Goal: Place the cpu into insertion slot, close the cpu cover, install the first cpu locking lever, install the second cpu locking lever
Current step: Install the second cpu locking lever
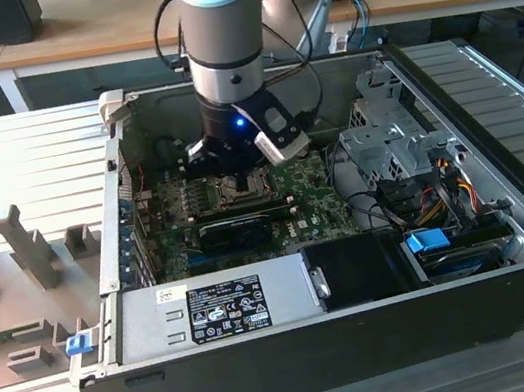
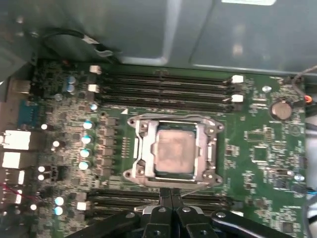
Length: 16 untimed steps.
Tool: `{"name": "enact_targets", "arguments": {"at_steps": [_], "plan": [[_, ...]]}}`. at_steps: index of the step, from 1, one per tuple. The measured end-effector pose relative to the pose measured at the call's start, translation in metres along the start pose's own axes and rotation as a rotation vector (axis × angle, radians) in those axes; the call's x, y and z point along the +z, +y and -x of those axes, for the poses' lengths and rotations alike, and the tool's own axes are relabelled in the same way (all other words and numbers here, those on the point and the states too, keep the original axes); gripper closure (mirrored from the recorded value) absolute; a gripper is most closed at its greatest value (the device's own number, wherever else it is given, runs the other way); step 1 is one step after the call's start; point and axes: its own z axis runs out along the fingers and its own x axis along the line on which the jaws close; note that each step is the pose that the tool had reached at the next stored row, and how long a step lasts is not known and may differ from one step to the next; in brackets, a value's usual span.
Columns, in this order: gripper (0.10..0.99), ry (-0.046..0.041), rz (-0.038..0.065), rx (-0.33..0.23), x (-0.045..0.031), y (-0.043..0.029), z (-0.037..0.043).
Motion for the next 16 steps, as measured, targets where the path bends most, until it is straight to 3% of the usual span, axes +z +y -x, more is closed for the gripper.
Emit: {"name": "enact_targets", "arguments": {"at_steps": [3,6,10,13,15,16], "plan": [[0.980,0.0002,0.001,-0.001,0.0052,-0.0004,-0.0070],[0.980,0.0006,0.001,-0.005,0.0114,-0.0011,-0.0088],[0.980,0.0028,0.003,-0.023,0.0261,-0.0027,-0.0157],[0.980,0.0024,0.019,-0.029,0.0280,-0.0054,-0.0197],[0.980,0.0002,0.043,-0.029,0.0278,-0.0092,-0.0208],[0.980,-0.0014,0.062,-0.028,0.0277,-0.0119,-0.0216]]}}
